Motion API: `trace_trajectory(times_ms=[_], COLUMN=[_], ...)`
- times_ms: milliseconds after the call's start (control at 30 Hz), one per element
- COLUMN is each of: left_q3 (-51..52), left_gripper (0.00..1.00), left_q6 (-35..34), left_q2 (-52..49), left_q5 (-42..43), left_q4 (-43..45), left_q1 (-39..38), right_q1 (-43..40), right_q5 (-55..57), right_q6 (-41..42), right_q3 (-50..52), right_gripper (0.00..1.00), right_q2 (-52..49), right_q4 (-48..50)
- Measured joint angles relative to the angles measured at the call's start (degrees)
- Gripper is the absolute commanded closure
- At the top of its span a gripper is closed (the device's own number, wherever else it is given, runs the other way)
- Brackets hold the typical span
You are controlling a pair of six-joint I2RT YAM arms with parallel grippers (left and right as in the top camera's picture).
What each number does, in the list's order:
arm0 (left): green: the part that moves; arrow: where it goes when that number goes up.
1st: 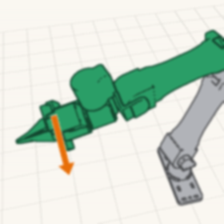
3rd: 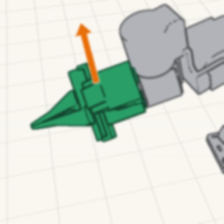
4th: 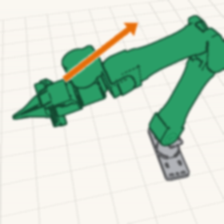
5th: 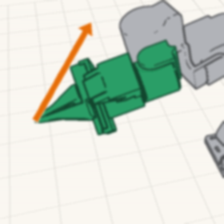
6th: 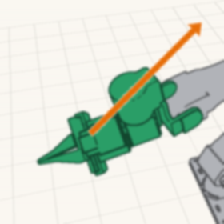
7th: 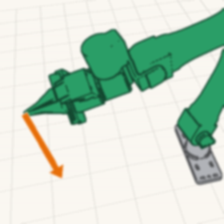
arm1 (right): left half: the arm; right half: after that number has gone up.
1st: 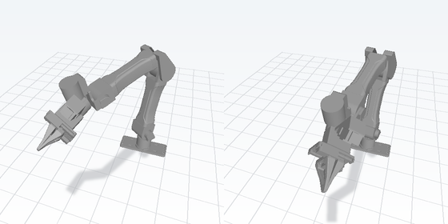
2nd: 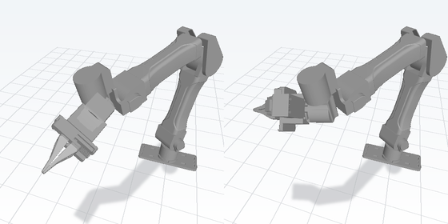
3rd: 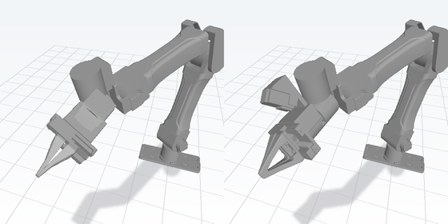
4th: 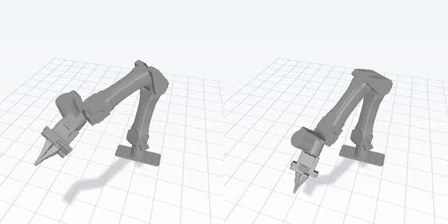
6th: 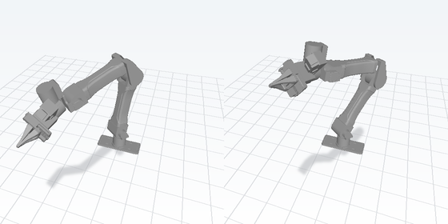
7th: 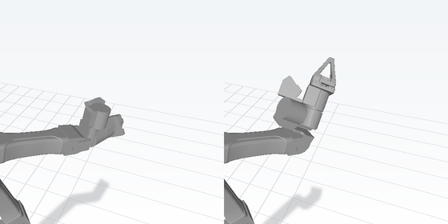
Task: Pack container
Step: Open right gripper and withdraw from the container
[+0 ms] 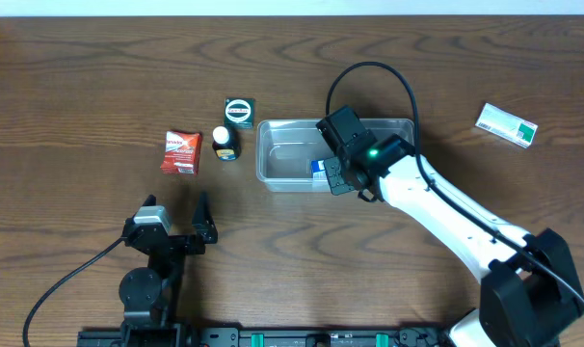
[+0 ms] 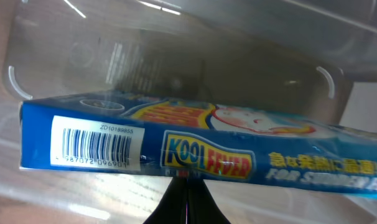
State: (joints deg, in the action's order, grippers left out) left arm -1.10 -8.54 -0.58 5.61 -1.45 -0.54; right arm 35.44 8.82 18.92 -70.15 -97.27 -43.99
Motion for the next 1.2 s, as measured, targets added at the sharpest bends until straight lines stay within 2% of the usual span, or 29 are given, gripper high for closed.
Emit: trace_trajectory(times_ms=[367, 733, 1033, 1200], left_q3=[0.0, 0.0, 0.0, 0.0], left_gripper=[0.02, 0.02, 0.02, 0.02], left_q6=[0.0, 0.0, 0.0, 0.0], left_q2=[0.0, 0.0, 0.0, 0.0], left_q5=[0.0, 0.0, 0.0, 0.0], left_q4=[0.0, 0.0, 0.0, 0.0], left_q1=[0.0, 0.0, 0.0, 0.0], right_q1=[-3.5, -6.3, -6.4, -9.3], right_q5=[0.0, 0.0, 0.0, -0.4], right_q6=[-2.8, -7.3, -8.9, -9.1], right_q3=[0.0, 0.0, -0.1, -2.5], right_gripper=[0.99, 0.99, 0.98, 0.89], right_q2=[-0.3, -0.3, -0.2, 2.3], right_q4=[10.8, 14.5, 13.1, 7.5])
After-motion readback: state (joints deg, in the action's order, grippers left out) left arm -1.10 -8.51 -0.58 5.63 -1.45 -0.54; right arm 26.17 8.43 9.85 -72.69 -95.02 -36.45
